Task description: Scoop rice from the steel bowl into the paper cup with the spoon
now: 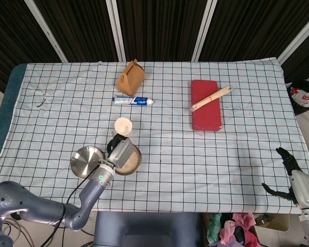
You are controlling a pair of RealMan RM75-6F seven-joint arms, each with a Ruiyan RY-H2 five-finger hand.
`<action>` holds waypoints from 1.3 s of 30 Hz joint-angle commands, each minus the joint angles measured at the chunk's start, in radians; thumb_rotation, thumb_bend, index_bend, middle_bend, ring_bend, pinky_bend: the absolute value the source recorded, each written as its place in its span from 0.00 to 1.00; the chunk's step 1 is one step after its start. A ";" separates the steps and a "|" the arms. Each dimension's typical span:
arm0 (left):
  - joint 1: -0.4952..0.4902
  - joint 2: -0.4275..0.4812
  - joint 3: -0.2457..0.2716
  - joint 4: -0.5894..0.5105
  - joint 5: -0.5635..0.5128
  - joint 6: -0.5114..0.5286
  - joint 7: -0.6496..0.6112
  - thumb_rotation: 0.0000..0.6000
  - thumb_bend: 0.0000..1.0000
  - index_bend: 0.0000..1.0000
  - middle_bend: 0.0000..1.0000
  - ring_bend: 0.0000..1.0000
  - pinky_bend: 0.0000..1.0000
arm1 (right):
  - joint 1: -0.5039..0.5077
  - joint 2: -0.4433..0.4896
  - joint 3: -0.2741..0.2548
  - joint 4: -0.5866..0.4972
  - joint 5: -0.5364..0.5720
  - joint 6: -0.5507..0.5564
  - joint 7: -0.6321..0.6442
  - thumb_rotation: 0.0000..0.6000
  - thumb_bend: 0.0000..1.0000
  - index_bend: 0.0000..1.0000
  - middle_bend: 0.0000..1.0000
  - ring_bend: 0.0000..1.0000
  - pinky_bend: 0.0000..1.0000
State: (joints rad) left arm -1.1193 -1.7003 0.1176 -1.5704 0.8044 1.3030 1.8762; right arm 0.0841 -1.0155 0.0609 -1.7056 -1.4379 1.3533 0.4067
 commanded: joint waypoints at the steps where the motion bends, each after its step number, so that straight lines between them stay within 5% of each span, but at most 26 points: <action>1: -0.003 -0.010 0.001 0.008 0.005 -0.008 0.007 1.00 0.45 0.73 1.00 0.99 1.00 | 0.000 0.001 0.000 0.000 0.000 0.000 0.001 1.00 0.16 0.00 0.00 0.00 0.18; 15: 0.007 -0.076 -0.018 0.018 -0.020 -0.010 0.022 1.00 0.45 0.74 1.00 1.00 1.00 | -0.001 0.001 0.000 0.000 0.000 0.001 0.006 1.00 0.16 0.00 0.00 0.00 0.18; 28: 0.090 -0.133 -0.137 -0.047 -0.183 0.111 -0.073 1.00 0.45 0.75 1.00 1.00 1.00 | -0.002 0.000 0.000 0.000 -0.002 0.004 0.009 1.00 0.16 0.00 0.00 0.00 0.18; 39: 0.105 -0.111 -0.161 -0.067 -0.169 0.137 -0.135 1.00 0.46 0.75 1.00 1.00 1.00 | -0.002 -0.002 0.000 0.000 -0.004 0.005 0.007 1.00 0.16 0.00 0.00 0.00 0.18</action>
State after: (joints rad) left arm -1.0155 -1.8134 -0.0434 -1.6360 0.6323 1.4385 1.7446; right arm 0.0817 -1.0173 0.0611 -1.7059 -1.4414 1.3581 0.4133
